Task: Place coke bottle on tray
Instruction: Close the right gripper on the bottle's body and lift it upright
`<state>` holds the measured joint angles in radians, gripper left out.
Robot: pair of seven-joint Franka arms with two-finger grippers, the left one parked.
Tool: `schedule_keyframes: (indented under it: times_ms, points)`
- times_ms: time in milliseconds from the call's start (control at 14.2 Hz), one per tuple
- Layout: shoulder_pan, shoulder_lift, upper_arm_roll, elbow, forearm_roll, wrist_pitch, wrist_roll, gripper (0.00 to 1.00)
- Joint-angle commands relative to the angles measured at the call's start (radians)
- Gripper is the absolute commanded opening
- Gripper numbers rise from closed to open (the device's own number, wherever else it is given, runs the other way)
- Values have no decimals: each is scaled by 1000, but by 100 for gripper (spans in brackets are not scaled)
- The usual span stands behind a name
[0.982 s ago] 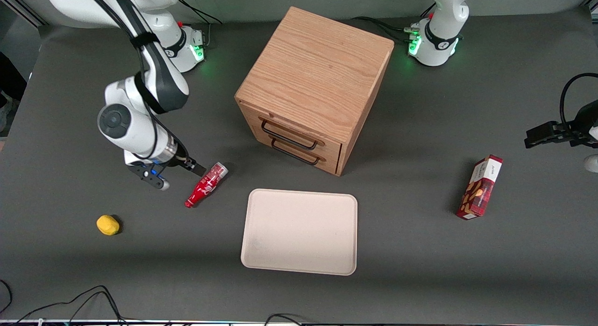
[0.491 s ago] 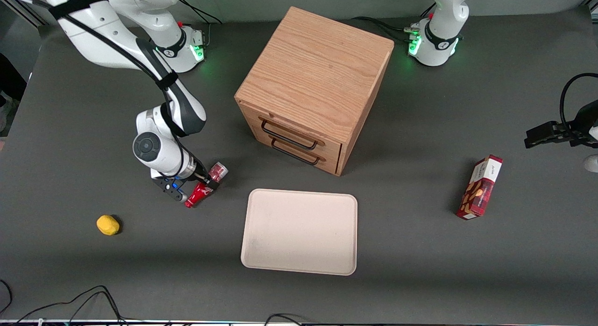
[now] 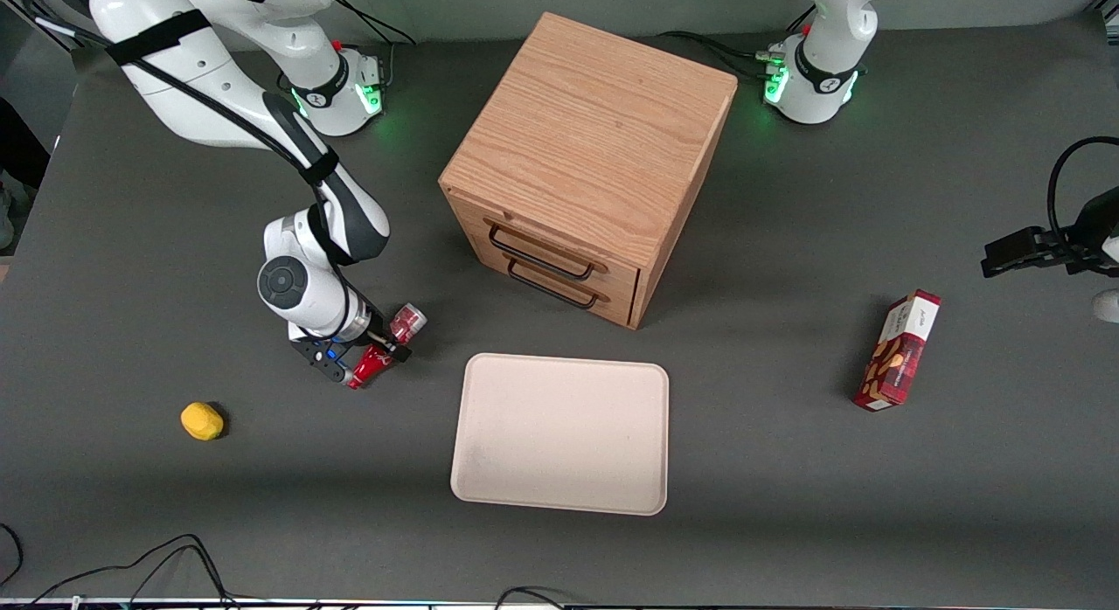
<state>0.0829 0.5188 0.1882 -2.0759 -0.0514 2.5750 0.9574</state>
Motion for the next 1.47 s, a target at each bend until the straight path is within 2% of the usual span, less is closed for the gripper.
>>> schedule_keyframes:
  times_ms: [0, 70, 140, 211, 351, 561, 912, 1053, 1193, 1404]
  points:
    - [0, 18, -1, 14, -27, 21, 30, 32]
    - [-2, 14, 0, 16, -27, 19, 30, 15]
    - [-2, 9, 0, 16, -27, 17, 30, 2]
    - [-2, 3, 0, 16, -27, 13, 27, 0]
    - [-5, -17, 0, 36, -30, -30, 9, 0]
    - [-14, -58, -1, 166, -33, -264, -86, 0]
    - [-15, -69, 10, 549, -19, -700, -254, 0]
    - [-5, -56, 23, 695, -21, -795, -313, 0]
    - [5, 10, 86, 884, -30, -881, -325, 0]
    - [47, 107, 116, 1071, -35, -903, -406, 0]
